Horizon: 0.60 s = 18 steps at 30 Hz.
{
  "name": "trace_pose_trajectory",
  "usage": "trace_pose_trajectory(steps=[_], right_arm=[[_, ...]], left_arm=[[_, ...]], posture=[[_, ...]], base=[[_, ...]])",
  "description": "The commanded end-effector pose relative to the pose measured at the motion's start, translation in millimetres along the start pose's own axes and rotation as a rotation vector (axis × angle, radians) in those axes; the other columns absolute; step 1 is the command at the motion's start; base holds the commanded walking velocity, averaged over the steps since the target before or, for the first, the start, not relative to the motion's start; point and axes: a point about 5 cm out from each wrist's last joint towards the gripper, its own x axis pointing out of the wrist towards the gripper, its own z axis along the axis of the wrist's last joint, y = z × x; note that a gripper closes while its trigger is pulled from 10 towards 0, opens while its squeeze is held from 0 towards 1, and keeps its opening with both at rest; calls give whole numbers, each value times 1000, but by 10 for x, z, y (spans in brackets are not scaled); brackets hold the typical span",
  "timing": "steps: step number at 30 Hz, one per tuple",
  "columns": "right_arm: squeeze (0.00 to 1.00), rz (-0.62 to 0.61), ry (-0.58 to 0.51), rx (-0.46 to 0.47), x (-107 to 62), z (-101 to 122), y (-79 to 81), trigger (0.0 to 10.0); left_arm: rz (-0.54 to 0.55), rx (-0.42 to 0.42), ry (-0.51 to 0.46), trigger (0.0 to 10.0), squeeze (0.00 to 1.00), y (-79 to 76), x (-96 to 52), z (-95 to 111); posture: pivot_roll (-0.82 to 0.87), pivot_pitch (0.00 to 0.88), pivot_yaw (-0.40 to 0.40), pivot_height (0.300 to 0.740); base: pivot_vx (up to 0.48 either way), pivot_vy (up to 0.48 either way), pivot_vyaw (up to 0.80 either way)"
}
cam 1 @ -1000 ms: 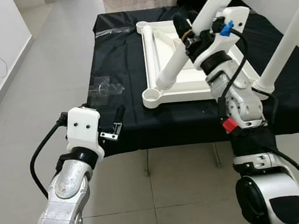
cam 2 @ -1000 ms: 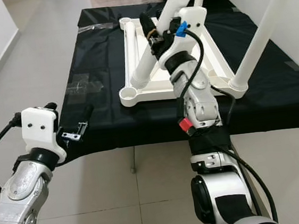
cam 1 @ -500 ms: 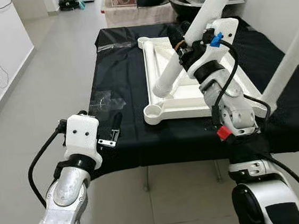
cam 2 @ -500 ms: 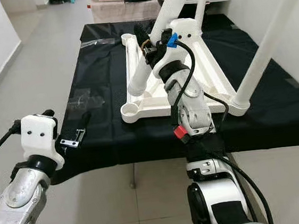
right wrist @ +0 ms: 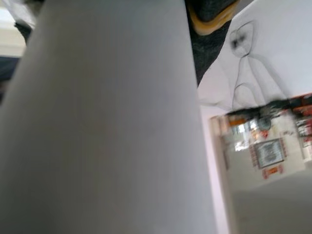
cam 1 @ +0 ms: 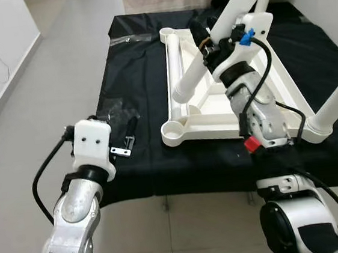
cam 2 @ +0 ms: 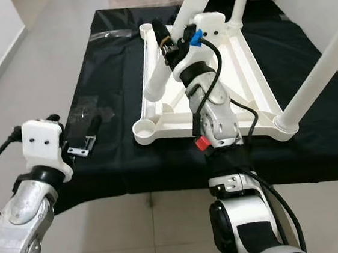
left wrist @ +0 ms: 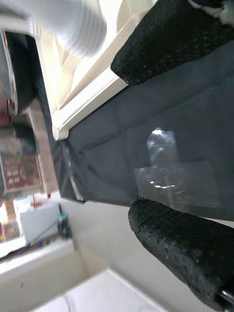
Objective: Building children table
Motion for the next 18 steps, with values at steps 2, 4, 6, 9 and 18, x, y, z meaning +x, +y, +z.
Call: trace_pose_trajectory(steps=[2, 4, 6, 9, 18], right_arm=[[0, -21, -27, -17, -2, 54, -68, 10000], [0, -20, -29, -16, 0, 57, -66, 10000], [0, -18, -30, -16, 0, 59, -64, 10000], [0, -15, -31, -16, 0, 60, -57, 10000], [0, 0, -26, -22, -2, 47, -43, 10000]], left_arm=[[-7, -4, 17, 10000, 0, -22, -16, -41], [-5, -6, 16, 10000, 0, -21, -16, -41], [-5, -4, 11, 10000, 0, -23, -14, -33], [-7, -3, 4, 10000, 0, -30, -7, -19], [-6, 16, -20, 10000, 0, -45, 20, 18]], posture=[[103, 91, -43, 740], [103, 91, -43, 740], [102, 89, -45, 740], [101, 88, -45, 740], [99, 97, -48, 740]], base=[[0, 0, 0], [0, 0, 0], [0, 0, 0], [0, 0, 0], [0, 0, 0]])
